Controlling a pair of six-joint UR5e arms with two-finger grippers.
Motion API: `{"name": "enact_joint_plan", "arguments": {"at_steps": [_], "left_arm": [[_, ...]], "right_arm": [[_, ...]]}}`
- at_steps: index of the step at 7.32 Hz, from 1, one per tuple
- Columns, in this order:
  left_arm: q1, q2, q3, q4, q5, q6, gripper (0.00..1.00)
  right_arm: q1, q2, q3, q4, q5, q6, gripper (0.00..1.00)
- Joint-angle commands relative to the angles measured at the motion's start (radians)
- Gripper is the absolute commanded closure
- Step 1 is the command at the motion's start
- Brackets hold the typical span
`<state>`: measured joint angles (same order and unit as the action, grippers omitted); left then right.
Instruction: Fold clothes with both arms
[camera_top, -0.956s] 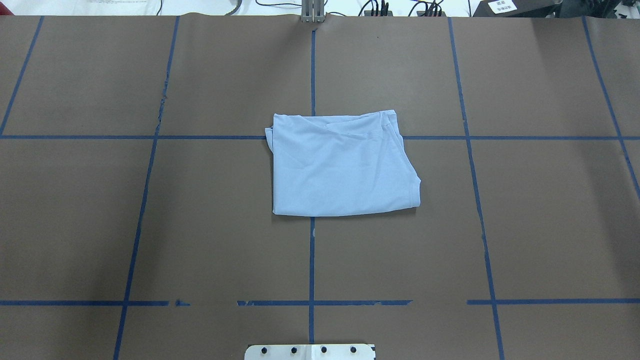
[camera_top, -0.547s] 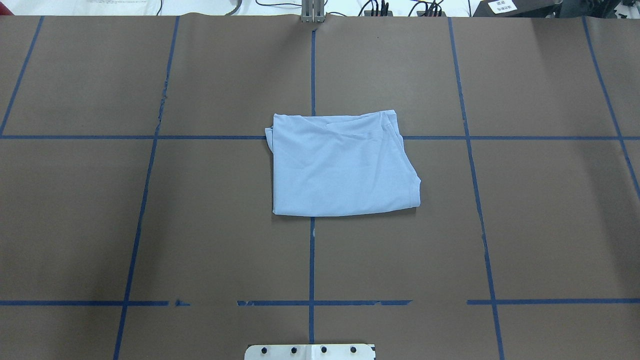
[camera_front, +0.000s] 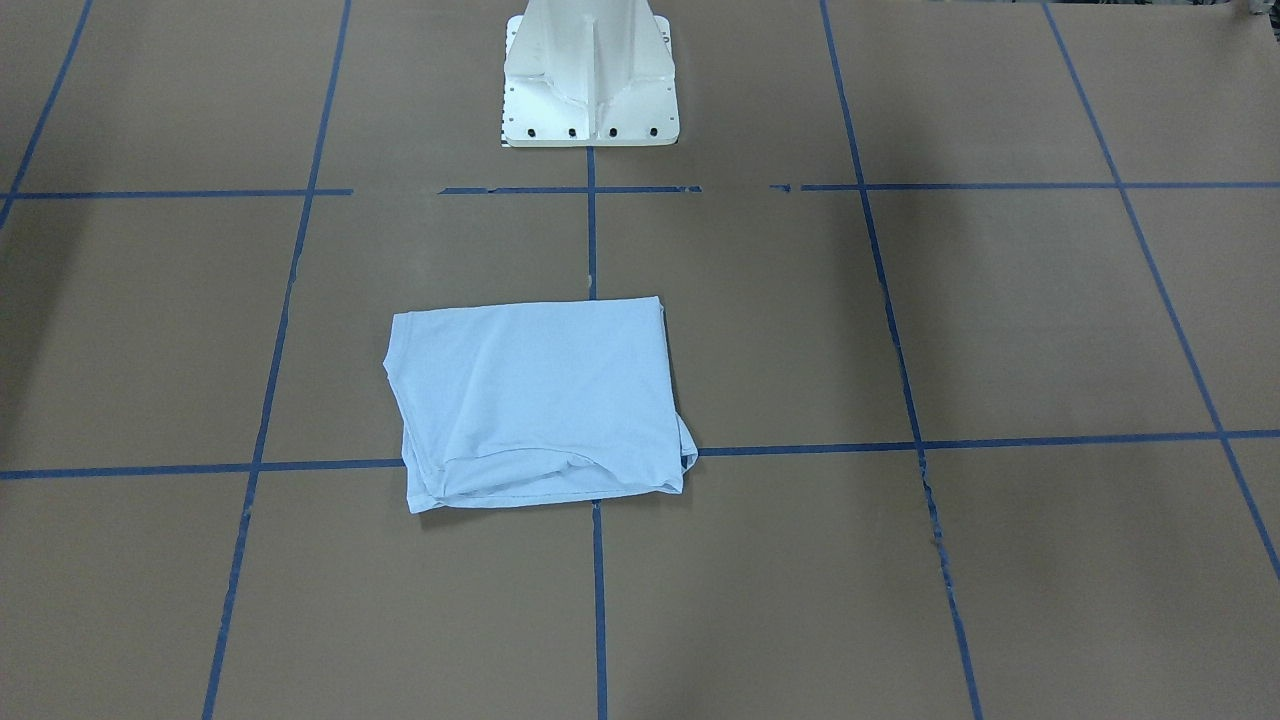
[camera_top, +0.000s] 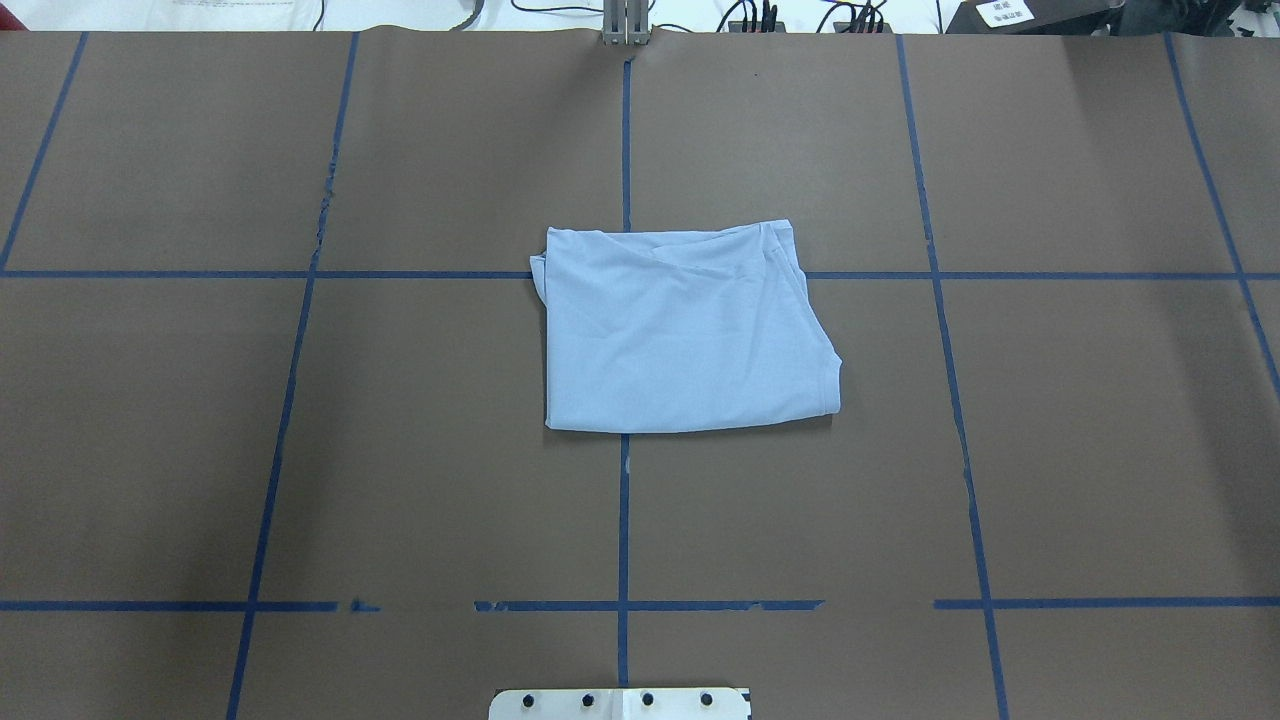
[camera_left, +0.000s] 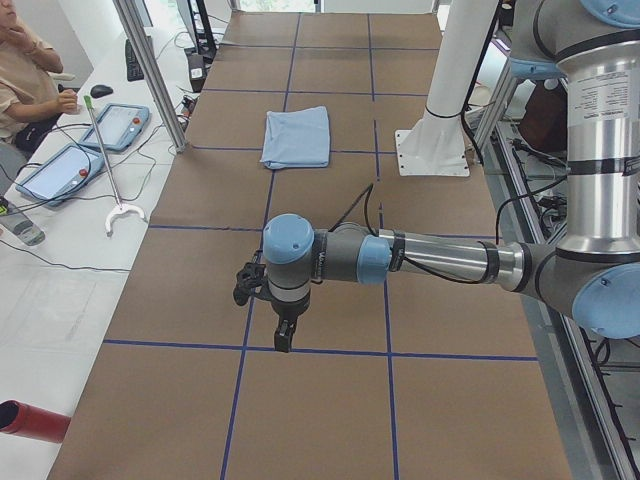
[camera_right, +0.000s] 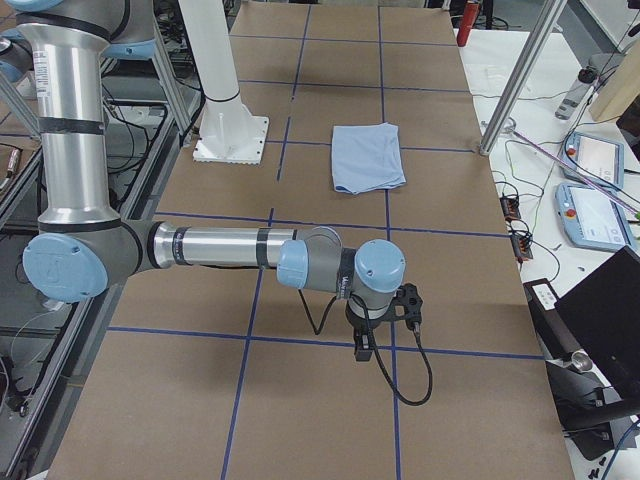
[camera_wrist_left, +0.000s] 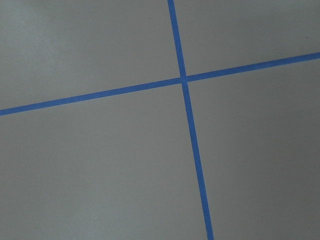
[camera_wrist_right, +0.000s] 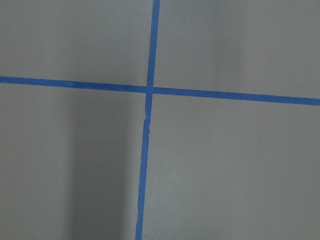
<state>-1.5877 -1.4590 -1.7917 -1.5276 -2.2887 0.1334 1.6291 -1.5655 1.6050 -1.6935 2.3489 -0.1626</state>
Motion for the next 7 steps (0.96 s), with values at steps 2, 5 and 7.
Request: {"name": "enact_joint_plan", "arguments": {"at_steps": [2, 5, 7], "left_arm": [[0.0, 0.003, 0.001, 0.001, -0.008, 0.0, 0.0], [0.0, 0.006, 0.002, 0.003, -0.008, -0.001, 0.0], [0.0, 0.008, 0.002, 0.004, -0.008, -0.001, 0.0]], "right_arm": [[0.0, -0.036, -0.003, 0.11, -0.008, -0.008, 0.0], [0.0, -0.047, -0.005, 0.158, -0.02, 0.015, 0.0], [-0.002, -0.044, 0.001, 0.16, -0.022, 0.109, 0.0]]}}
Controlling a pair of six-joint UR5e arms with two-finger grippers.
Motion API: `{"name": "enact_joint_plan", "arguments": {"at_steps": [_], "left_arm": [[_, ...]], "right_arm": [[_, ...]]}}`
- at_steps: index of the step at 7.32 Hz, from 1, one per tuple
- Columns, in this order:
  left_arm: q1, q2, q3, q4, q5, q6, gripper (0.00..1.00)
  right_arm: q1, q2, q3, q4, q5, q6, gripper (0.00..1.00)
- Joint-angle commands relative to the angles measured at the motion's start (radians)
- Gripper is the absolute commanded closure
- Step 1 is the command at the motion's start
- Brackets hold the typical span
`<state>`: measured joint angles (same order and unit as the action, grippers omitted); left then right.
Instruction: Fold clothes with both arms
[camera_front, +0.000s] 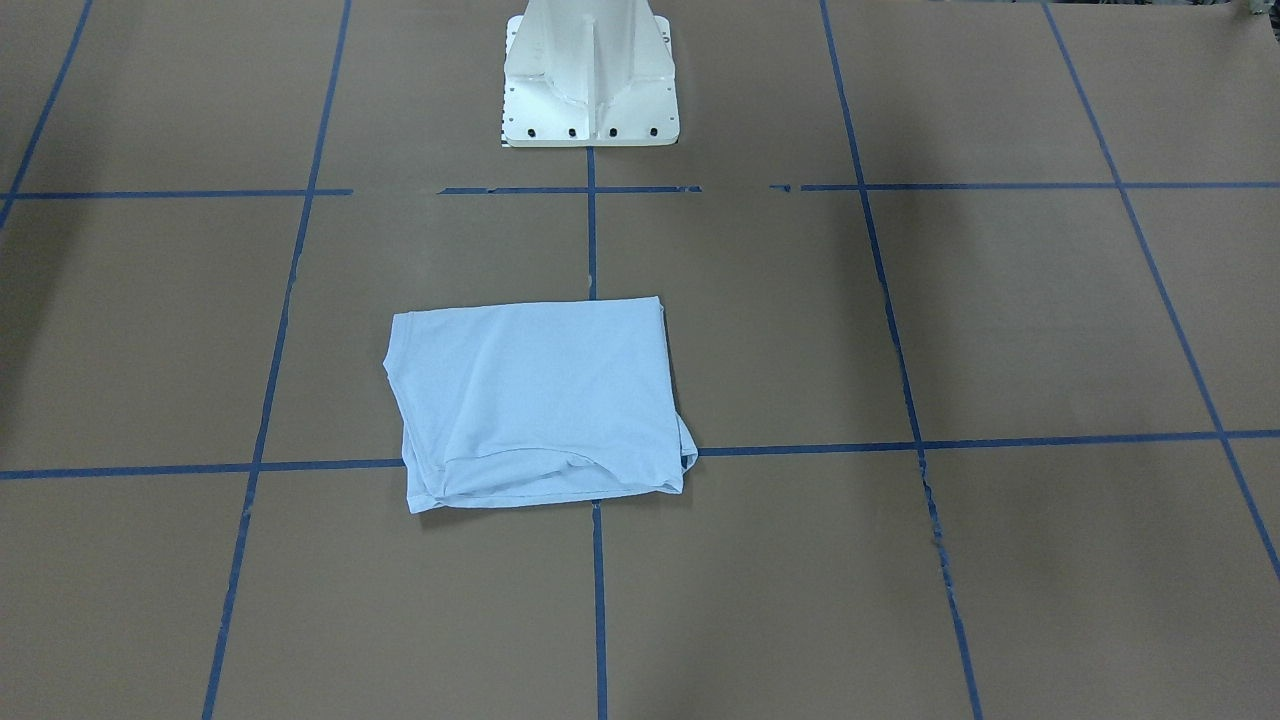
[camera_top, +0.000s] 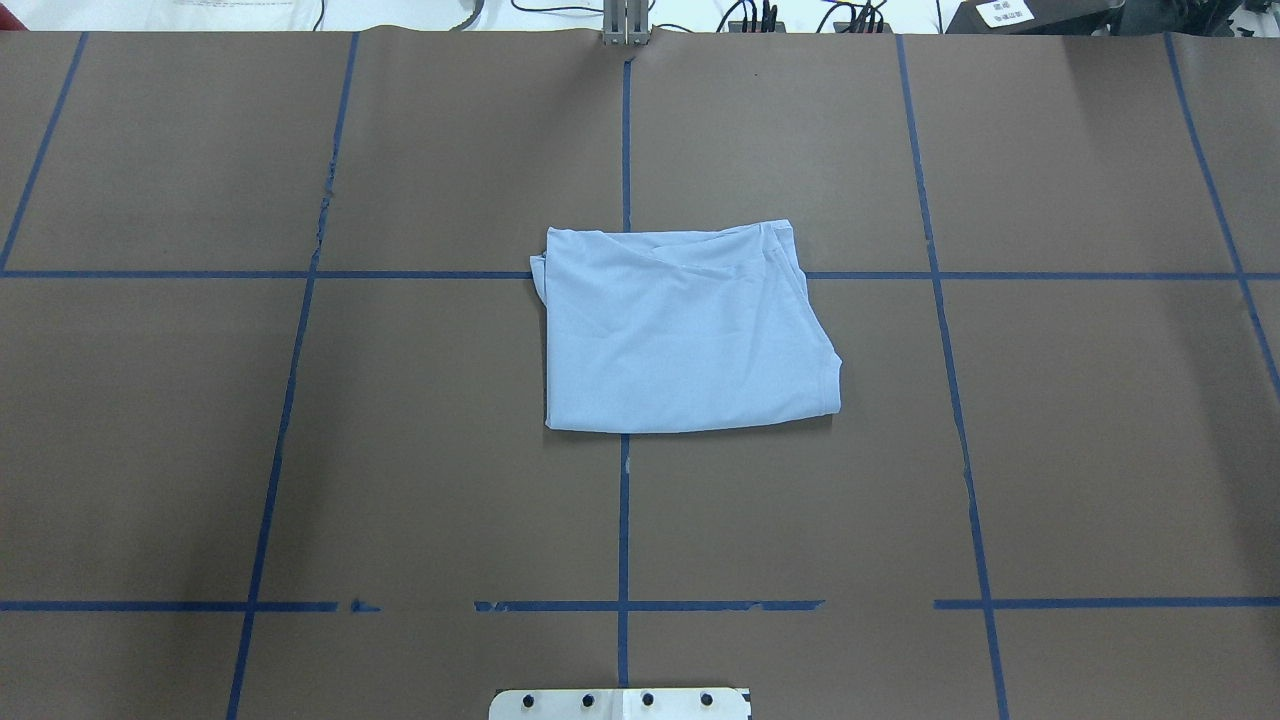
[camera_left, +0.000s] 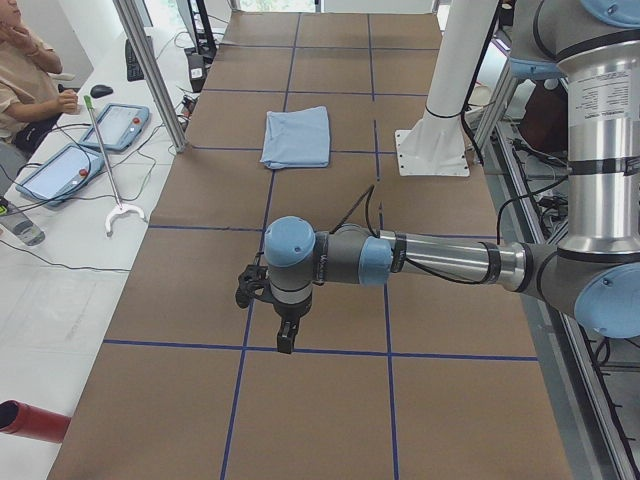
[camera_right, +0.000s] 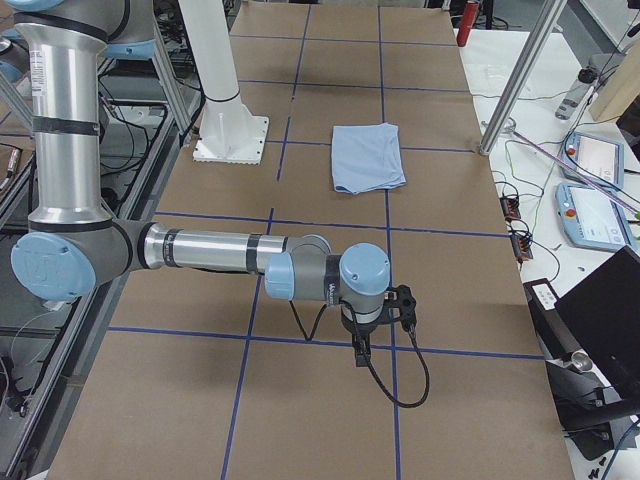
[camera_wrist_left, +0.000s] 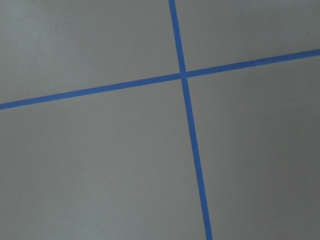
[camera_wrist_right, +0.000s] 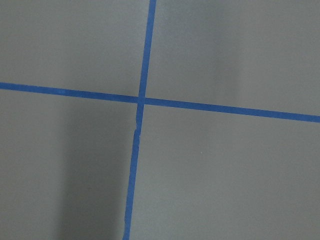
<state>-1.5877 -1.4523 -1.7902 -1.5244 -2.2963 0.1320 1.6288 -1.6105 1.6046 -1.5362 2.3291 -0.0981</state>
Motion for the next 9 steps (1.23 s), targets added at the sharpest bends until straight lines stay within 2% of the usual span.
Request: {"name": "enact_joint_plan", "arguments": {"at_steps": [1, 5, 7, 9], "left_arm": [[0.0, 0.001, 0.002, 0.003, 0.0, 0.0, 0.0], [0.0, 0.001, 0.003, 0.0, 0.0, 0.0, 0.0], [0.0, 0.001, 0.003, -0.002, 0.006, 0.0, 0.0], [0.0, 0.001, 0.003, -0.002, 0.005, 0.001, 0.0]], "right_arm": [[-0.001, 0.001, 0.003, 0.002, -0.004, 0.043, 0.0], [-0.006, 0.012, 0.005, 0.002, 0.007, 0.046, 0.0], [-0.006, 0.003, -0.012, 0.008, 0.088, 0.035, 0.0], [-0.006, 0.0, 0.002, 0.01, 0.085, 0.035, 0.0]]}}
